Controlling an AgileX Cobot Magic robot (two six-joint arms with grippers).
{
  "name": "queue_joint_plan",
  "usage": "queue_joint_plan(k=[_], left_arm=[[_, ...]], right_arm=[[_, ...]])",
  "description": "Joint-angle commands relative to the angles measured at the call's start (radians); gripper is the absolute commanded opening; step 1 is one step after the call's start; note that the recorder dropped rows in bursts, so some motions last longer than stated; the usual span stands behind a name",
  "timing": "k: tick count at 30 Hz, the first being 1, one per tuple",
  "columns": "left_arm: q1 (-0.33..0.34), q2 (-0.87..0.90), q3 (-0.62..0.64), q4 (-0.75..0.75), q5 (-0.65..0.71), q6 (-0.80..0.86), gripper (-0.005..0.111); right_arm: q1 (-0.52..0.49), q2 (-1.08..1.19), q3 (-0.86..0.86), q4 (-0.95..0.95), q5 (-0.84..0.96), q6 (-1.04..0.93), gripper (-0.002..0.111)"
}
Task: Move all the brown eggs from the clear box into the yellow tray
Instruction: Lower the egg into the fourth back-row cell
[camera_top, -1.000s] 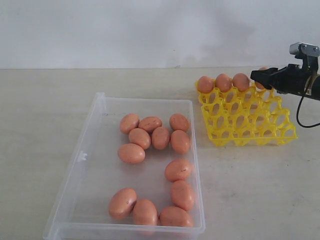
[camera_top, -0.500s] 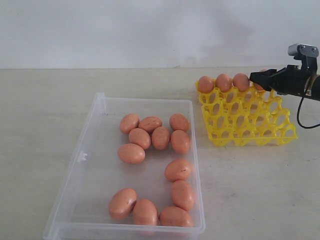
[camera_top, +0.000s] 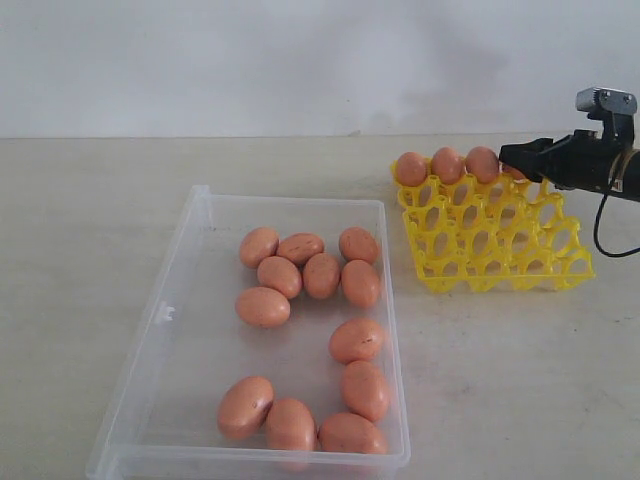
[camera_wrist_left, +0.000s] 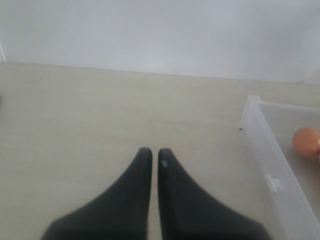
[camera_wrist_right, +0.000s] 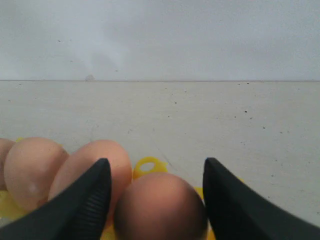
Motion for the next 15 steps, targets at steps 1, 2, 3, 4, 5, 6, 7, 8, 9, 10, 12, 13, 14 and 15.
queue_joint_plan(k=[1,2,3,4,5,6,7,8,9,10,12,13,14,15], left_arm=[[0.003,-0.002,0.003,-0.003,-0.007,0.002,0.004],[0.003,-0.002,0.003,-0.003,-0.007,0.002,0.004],[0.003,-0.002,0.003,-0.003,-0.007,0.002,0.004],[0.003,-0.002,0.003,-0.003,-0.007,0.002,0.004],[0.003,-0.002,0.003,-0.003,-0.007,0.002,0.004],[0.003,-0.002,0.003,-0.003,-0.007,0.002,0.004],[0.003,-0.002,0.003,-0.003,-0.007,0.002,0.004],[0.003,-0.002,0.003,-0.003,-0.007,0.002,0.004],[0.003,-0.002,0.003,-0.003,-0.007,0.002,0.004],[0.003,-0.002,0.003,-0.003,-0.007,0.002,0.004],[0.003,-0.002,0.003,-0.003,-0.007,0.002,0.004],[0.003,-0.002,0.003,-0.003,-0.007,0.002,0.004],[0.003,-0.002,0.003,-0.003,-0.007,0.002,0.004],[0.003,-0.002,0.003,-0.003,-0.007,0.002,0.004]], right_arm=[[-0.001,-0.001,-0.004,0.004,-0.013,-0.012,0.066],[-0.001,-0.001,-0.004,0.004,-0.013,-0.012,0.066],[-0.001,-0.001,-0.004,0.004,-0.013,-0.012,0.066],[-0.001,-0.001,-0.004,0.004,-0.013,-0.012,0.066],[-0.001,-0.001,-0.004,0.004,-0.013,-0.012,0.066],[-0.001,-0.001,-0.004,0.004,-0.015,-0.012,0.066],[-0.001,-0.001,-0.004,0.004,-0.015,-0.012,0.066],[-0.001,-0.001,-0.004,0.004,-0.015,-0.012,0.066],[-0.001,-0.001,-0.004,0.011,-0.015,-0.012,0.066],[-0.001,-0.001,-0.004,0.016,-0.015,-0.012,0.066],[-0.001,-0.01,-0.004,0.072,-0.028,-0.012,0.066],[-0.001,-0.021,-0.005,0.087,-0.036,-0.015,0.066],[-0.001,-0.026,-0.005,0.1,-0.036,-0.026,0.066],[-0.001,-0.035,-0.005,0.109,-0.036,-0.035,0.066]])
